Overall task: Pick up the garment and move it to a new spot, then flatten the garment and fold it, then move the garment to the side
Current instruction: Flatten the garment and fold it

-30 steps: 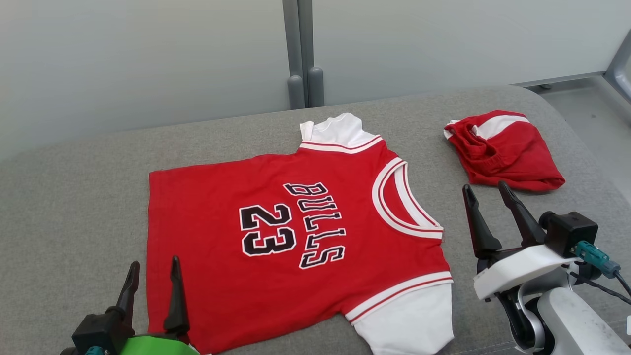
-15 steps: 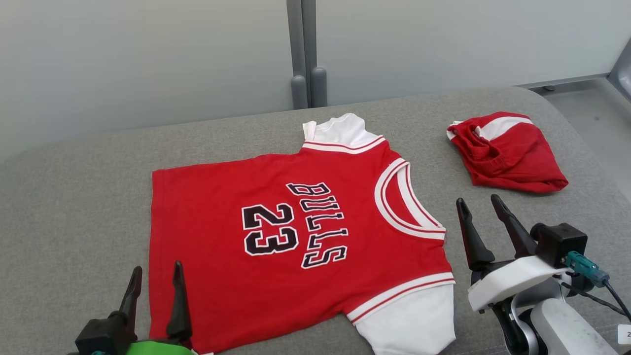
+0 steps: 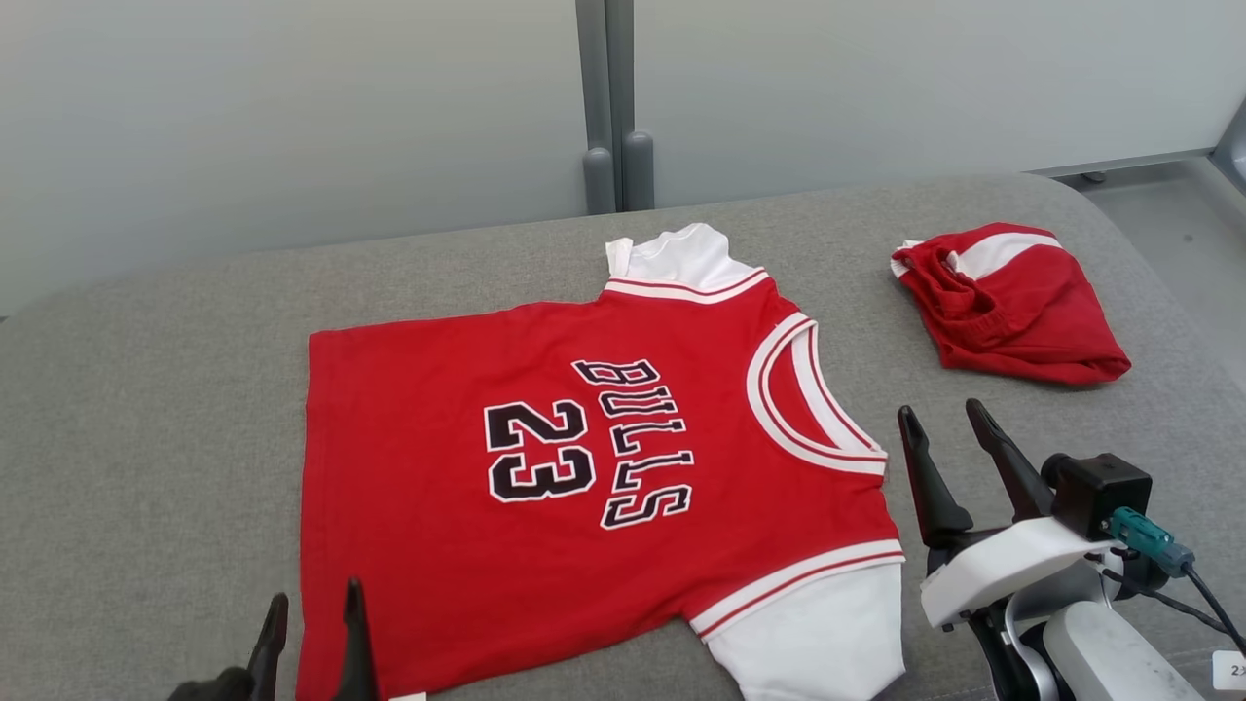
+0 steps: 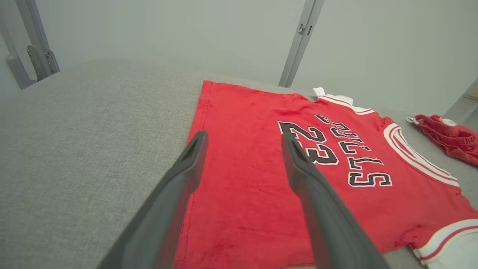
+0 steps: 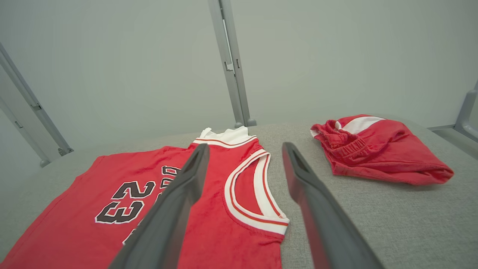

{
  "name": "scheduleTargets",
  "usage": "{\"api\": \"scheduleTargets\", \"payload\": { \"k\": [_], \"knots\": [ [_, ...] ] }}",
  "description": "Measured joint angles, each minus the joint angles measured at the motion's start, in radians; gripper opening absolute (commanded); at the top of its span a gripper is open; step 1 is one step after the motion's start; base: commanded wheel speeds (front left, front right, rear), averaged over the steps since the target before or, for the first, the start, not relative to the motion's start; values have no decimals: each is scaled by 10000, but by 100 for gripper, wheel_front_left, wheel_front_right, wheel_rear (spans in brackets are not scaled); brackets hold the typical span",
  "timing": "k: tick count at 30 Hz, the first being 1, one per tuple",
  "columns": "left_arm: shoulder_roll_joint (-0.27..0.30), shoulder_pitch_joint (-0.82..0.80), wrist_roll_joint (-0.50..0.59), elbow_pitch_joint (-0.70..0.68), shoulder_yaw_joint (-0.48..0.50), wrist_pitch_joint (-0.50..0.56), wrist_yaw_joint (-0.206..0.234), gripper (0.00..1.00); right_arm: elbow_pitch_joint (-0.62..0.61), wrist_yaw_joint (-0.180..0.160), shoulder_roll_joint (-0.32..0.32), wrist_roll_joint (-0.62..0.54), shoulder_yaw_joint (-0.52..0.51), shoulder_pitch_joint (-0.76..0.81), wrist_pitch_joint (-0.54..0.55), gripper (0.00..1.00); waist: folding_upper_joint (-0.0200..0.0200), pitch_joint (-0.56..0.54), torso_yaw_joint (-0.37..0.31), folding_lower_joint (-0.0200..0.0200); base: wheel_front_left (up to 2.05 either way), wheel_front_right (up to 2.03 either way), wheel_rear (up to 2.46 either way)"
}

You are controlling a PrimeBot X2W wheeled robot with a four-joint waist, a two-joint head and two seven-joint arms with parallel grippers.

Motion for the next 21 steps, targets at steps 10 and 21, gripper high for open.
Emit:
{"api": "scheduleTargets", "payload": {
  "k": [10,21],
  "knots": [
    [4,691,-2127,1179,77,445,86,100,46,104,92,-79,15,6,0,100,0,228,58,0,0,0,0],
    [2,522,-4036,1969,77,627,167,100,123,276,48,-182,44,-21,0,100,0,619,-167,0,0,0,0]
  ]
}}
